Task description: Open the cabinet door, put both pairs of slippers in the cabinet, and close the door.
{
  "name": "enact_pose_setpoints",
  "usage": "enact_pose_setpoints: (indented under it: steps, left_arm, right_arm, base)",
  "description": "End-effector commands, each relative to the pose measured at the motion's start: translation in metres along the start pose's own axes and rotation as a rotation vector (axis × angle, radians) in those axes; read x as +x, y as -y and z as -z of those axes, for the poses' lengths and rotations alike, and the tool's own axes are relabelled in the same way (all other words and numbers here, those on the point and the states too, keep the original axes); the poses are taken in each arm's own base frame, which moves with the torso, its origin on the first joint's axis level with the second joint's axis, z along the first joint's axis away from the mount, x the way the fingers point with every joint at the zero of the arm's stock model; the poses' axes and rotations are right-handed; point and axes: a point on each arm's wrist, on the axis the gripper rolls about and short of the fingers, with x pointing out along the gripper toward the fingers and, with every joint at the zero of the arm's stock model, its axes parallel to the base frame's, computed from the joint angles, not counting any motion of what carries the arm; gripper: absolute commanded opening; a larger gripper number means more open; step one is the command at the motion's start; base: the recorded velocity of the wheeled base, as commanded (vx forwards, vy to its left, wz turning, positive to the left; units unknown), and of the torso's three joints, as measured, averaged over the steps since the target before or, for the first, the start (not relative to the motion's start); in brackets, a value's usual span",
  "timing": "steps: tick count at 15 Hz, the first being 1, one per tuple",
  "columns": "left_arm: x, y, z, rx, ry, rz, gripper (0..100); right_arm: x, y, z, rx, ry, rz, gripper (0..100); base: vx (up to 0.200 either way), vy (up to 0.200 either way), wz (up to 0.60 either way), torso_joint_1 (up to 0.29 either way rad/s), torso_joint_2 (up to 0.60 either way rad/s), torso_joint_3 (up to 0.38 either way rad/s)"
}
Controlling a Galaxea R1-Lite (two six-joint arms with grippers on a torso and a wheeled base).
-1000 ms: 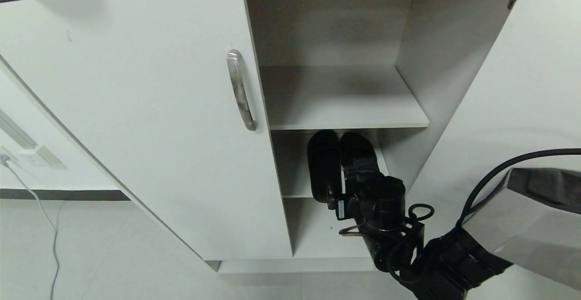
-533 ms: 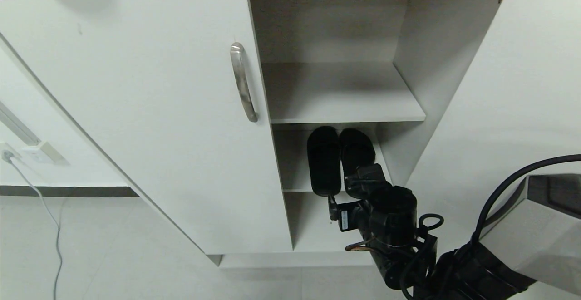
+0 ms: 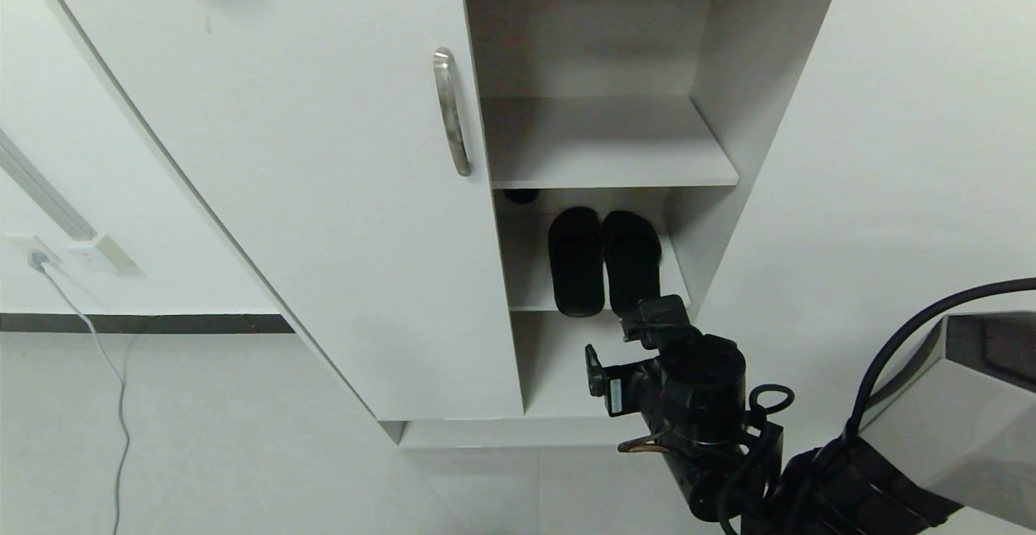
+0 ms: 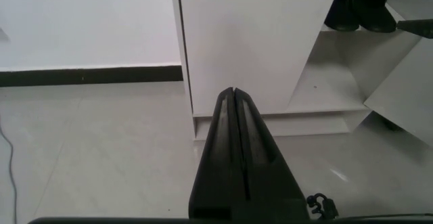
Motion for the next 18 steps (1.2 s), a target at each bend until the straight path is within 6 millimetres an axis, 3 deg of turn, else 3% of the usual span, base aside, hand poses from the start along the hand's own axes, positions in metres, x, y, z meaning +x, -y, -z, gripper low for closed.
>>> enact_pose_setpoints:
  steps: [1, 9, 18]
  left_arm:
    - [0.0001, 0.0, 0.0, 0.001, -0.002, 0.002, 0]
    - [0.0, 0.0001, -0.0003, 0.001, -0.002, 0.003, 0]
    - [0.0001, 0.0001, 0.0, 0.003, -0.002, 0.003, 0]
  right_arm:
    - [-0.0004, -0.0003, -0.0003, 0.0, 0.001, -0.002, 100]
    - [-0.0035, 0.0022, 0.0002, -0.004, -0.005, -0.001, 100]
    - [-0.0049, 0.0033, 0.0014, -0.011, -0.011, -0.001, 100]
  base:
    - [0.0, 0.0, 0.0, 0.0, 0.0, 0.0]
    - [0.0, 0.0, 0.0, 0.0, 0.0, 0.009]
    - [0.0, 0.0, 0.0, 0.001, 0.0, 0.143]
